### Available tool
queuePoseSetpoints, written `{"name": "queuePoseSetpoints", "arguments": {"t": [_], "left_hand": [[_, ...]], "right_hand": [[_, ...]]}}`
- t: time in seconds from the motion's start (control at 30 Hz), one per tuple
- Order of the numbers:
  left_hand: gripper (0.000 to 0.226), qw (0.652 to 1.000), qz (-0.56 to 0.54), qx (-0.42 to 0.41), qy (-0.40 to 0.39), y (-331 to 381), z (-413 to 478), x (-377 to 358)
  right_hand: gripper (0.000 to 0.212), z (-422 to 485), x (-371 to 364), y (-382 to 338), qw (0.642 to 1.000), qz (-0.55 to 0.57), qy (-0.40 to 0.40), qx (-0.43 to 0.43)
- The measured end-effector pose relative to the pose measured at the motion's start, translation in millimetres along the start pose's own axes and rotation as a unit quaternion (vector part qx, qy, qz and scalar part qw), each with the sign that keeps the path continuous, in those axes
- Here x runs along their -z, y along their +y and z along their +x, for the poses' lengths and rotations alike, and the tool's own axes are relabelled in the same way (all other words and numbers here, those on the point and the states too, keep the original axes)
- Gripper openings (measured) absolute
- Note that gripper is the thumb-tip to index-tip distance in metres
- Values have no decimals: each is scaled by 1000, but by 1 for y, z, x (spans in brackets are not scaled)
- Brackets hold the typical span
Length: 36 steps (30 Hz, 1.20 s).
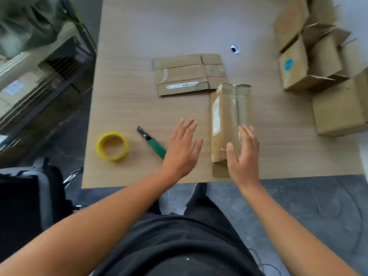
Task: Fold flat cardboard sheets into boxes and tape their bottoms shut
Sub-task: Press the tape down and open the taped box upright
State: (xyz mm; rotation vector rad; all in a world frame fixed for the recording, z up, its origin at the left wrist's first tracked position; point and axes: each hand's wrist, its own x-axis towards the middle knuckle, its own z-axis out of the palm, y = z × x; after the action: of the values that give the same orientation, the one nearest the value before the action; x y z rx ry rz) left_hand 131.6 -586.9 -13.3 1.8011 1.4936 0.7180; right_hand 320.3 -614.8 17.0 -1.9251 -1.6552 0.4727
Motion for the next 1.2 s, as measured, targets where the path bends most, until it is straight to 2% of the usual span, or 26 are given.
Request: {"name": "queuePoseSetpoints", "arguments": {"t": [0.17, 0.23, 0.3, 0.43, 0.57, 0.63, 0.7, 0.73, 0.8, 0.83, 0.9, 1.0, 1.07, 1.13, 1.2], "left_hand": [[71, 982, -152, 85, -65, 58, 8, -79], [73, 961, -224, 145, -77, 63, 13, -105], [73, 935, -292, 195, -58, 65, 15, -123], [59, 907, -353, 228, -2, 68, 17, -137], [66, 905, -326, 267, -64, 61, 26, -135], [68, 935, -249, 251, -12, 72, 40, -123], [59, 961, -165, 206, 77, 90, 73, -102], [57, 974, -133, 159, 96, 96, 95, -93], [61, 993, -62, 66, 76, 105, 143, -81], [63, 996, -37, 53, 57, 101, 167, -82], [63, 993, -47, 104, 20, 95, 200, -87], [56, 963, -182, 200, 5, 87, 213, -97], [48, 950, -225, 218, 10, 81, 207, -99], [44, 949, -219, 227, -1, 77, 203, -96], [49, 934, -219, 282, -11, 79, 204, -88]], "right_hand": [[74, 7, 23, 67, 993, 54, -87, -50], [76, 12, 17, 79, 991, 82, -95, -48], [73, 15, 11, 88, 989, 119, -72, -58], [75, 18, 8, 100, 981, 176, -62, -59], [76, 24, 13, 116, 979, 177, -92, -31], [73, 25, 16, 121, 983, 138, -119, -4], [72, 26, 15, 122, 986, 106, -124, 21], [71, 26, 13, 122, 988, 95, -120, 28], [70, 26, 12, 121, 990, 79, -110, 32], [70, 26, 11, 121, 992, 72, -101, 32], [69, 26, 10, 121, 994, 67, -87, 32], [68, 29, 11, 122, 993, 81, -88, 15], [71, 30, 14, 120, 988, 115, -100, 0], [80, 29, 17, 115, 981, 151, -115, -42], [89, 26, 23, 110, 968, 165, -134, -134]]}}
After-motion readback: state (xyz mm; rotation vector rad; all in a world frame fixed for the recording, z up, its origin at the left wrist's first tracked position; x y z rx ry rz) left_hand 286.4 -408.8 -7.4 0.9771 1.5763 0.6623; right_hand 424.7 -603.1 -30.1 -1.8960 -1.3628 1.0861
